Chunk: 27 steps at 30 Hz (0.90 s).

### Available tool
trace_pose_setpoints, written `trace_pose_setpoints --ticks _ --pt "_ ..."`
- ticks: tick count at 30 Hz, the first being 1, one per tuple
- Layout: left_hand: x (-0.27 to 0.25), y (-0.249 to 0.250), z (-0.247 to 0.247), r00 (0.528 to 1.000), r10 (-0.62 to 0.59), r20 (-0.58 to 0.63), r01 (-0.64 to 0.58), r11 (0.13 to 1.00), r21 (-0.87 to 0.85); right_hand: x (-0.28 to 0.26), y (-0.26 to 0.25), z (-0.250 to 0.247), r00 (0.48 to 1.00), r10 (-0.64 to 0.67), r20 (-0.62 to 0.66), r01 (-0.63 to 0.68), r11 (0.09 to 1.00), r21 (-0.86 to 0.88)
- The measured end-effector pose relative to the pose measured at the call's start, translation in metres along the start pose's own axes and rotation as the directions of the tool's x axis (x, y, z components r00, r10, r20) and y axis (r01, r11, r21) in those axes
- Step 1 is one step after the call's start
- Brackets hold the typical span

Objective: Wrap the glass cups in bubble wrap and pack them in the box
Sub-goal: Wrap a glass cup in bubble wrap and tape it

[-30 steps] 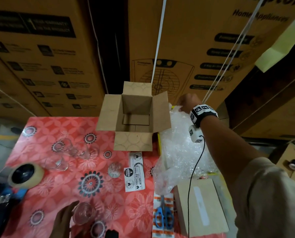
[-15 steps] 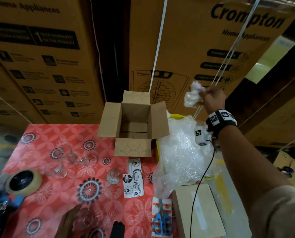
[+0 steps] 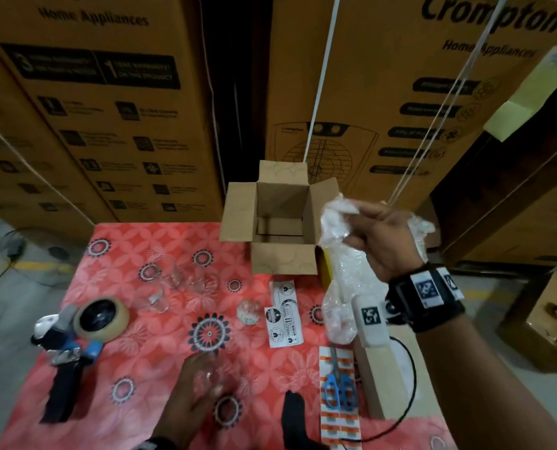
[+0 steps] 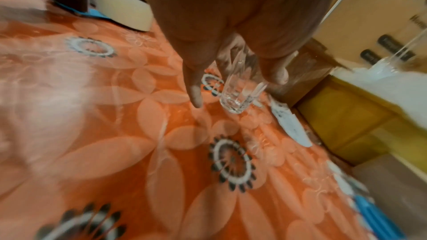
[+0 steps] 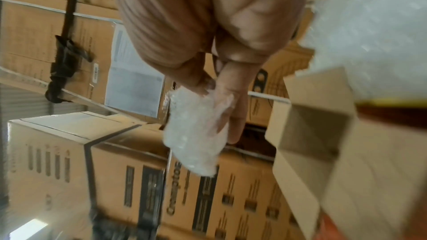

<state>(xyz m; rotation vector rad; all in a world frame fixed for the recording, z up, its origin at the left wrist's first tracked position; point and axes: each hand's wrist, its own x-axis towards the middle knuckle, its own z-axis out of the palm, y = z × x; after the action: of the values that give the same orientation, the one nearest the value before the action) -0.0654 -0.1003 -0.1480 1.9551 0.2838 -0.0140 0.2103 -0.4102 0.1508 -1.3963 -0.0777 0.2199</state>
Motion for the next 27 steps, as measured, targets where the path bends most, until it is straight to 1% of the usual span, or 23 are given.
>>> trace_pose_setpoints --ticks 3,5,6,8,9,11,12,15,17,19,20,21,23,24,25,26,27 --pt "0.003 0.072 -0.008 0.999 -0.021 0.046 0.025 0.996 -0.088 -0.035 0.025 0.035 0.993 0.090 0.081 -0.098 0.990 0.099" --pt "0.006 0.106 -0.015 0.994 0.013 0.105 0.001 0.991 -0.135 -0.057 0.040 0.059 0.985 0.150 0.085 -0.165 0.963 0.214" --pt "0.009 0.125 -0.018 0.994 0.002 0.112 0.015 0.989 -0.149 -0.067 0.047 0.071 0.980 0.176 0.095 -0.194 0.952 0.238" --pt "0.013 0.153 -0.022 0.996 0.023 0.084 -0.011 0.991 -0.136 -0.084 0.065 0.091 0.970 0.208 0.128 -0.231 0.953 0.197" --pt "0.013 0.163 -0.025 0.995 0.065 0.073 -0.055 0.990 -0.128 -0.091 0.073 0.099 0.970 0.198 0.143 -0.219 0.964 0.150" --pt "0.013 0.177 -0.030 0.986 0.155 0.060 -0.149 0.984 -0.095 -0.103 0.083 0.111 0.971 0.140 0.196 -0.154 0.986 0.059" --pt "0.012 0.184 -0.032 0.982 0.182 0.053 -0.176 0.980 -0.093 -0.106 0.085 0.115 0.972 0.106 0.210 -0.114 0.993 0.026" --pt "0.010 0.202 -0.040 0.977 0.205 0.059 -0.196 0.972 -0.129 -0.108 0.079 0.116 0.973 0.003 0.230 0.013 0.998 -0.065" --pt "0.009 0.207 -0.044 0.973 0.216 0.076 -0.207 0.972 -0.114 -0.107 0.072 0.113 0.960 -0.074 0.272 0.144 0.957 -0.250" --pt "0.009 0.207 -0.048 0.966 0.238 0.099 -0.228 0.968 -0.103 -0.110 0.065 0.113 0.927 -0.112 0.357 0.274 0.852 -0.445" --pt "0.008 0.208 -0.049 0.964 0.244 0.107 -0.232 0.967 -0.109 -0.111 0.063 0.114 0.914 -0.131 0.383 0.336 0.775 -0.535" --pt "0.007 0.209 -0.049 0.962 0.245 0.120 -0.231 0.965 -0.123 -0.113 0.060 0.115 0.901 -0.150 0.406 0.393 0.679 -0.620" --pt "0.006 0.211 -0.048 0.956 0.255 0.146 -0.235 0.962 -0.142 -0.117 0.051 0.119 0.877 -0.160 0.454 0.475 0.439 -0.762" --pt "0.005 0.212 -0.048 0.952 0.264 0.155 -0.243 0.960 -0.142 -0.120 0.045 0.122 0.867 -0.154 0.473 0.497 0.329 -0.803" --pt "0.006 0.213 -0.046 0.947 0.278 0.160 -0.256 0.956 -0.145 -0.122 0.041 0.125 0.859 -0.153 0.488 0.511 0.240 -0.825" --pt "0.006 0.215 -0.045 0.943 0.290 0.166 -0.266 0.952 -0.153 -0.124 0.038 0.129 0.848 -0.164 0.504 0.528 0.179 -0.830" --pt "0.007 0.214 -0.044 0.938 0.303 0.166 -0.278 0.948 -0.157 -0.127 0.036 0.134 0.834 -0.180 0.522 0.547 0.143 -0.825"
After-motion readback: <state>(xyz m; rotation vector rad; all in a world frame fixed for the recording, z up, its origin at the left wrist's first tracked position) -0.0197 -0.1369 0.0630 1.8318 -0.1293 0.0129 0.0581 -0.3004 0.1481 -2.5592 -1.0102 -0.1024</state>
